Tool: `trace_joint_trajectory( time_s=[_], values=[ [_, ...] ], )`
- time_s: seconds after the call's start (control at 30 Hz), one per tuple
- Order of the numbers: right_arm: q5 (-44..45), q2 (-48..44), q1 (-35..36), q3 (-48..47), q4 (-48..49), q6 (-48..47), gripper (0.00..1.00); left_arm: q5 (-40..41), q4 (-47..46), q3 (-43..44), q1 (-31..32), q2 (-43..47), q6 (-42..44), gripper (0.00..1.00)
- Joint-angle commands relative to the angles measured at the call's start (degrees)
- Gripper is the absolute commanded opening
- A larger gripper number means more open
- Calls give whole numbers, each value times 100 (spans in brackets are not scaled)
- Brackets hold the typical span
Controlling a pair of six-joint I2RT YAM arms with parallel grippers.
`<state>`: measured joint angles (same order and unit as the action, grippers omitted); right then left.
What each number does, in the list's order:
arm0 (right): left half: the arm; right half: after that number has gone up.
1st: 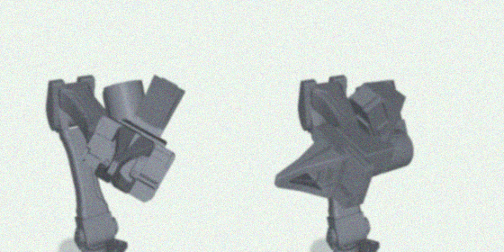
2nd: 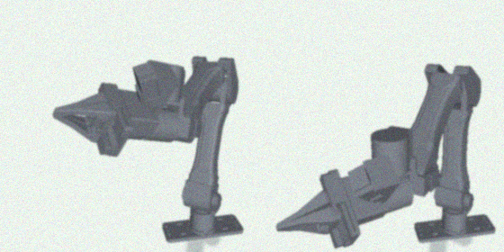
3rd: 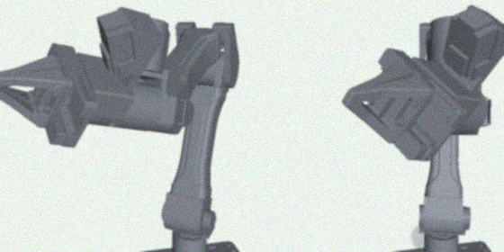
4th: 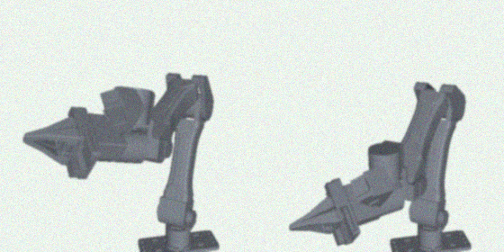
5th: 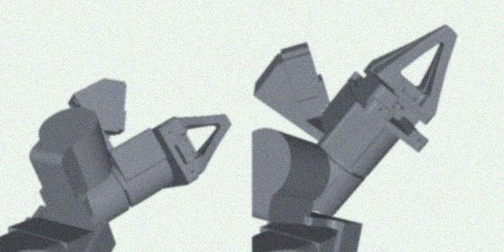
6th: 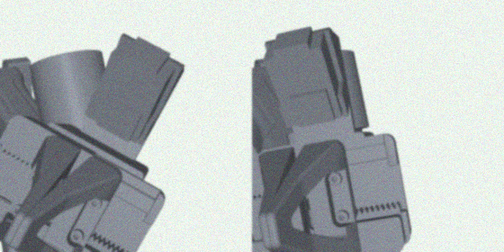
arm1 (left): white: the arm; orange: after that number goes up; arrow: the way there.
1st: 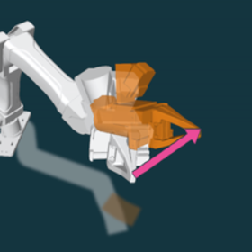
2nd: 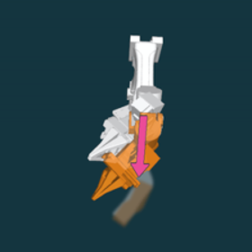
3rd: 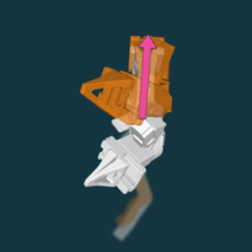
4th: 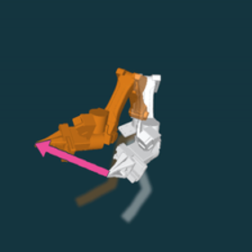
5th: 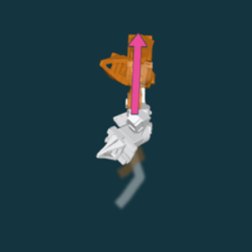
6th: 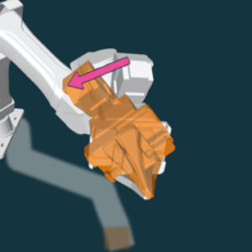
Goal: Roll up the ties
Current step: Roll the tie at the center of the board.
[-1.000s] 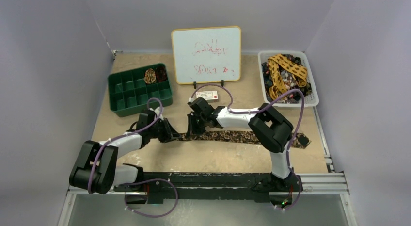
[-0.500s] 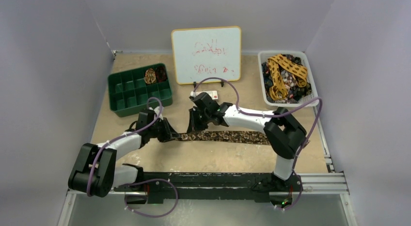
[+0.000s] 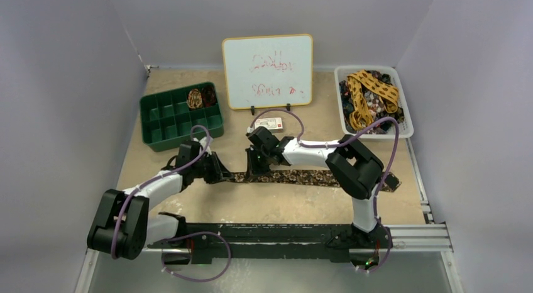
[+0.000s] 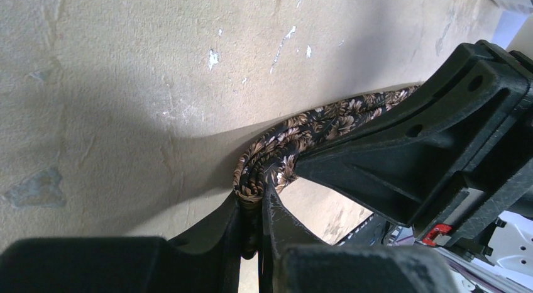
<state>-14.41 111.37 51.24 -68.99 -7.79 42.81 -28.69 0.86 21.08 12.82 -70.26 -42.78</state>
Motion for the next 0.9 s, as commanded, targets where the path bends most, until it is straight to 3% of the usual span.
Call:
trace_joint_trajectory(
  time_s=[0.0,0.4,0.87],
  values=[
    [312,165,-18,71,-322,-47,0,133,336,301,-7,270,275,7],
    [16,-709,-82,-13,-45,49,5,324,729,509,-1,369,276,6],
    [8,25,-85,-69,158,149,2,376,580,441,9,408,-12,6]
  ],
)
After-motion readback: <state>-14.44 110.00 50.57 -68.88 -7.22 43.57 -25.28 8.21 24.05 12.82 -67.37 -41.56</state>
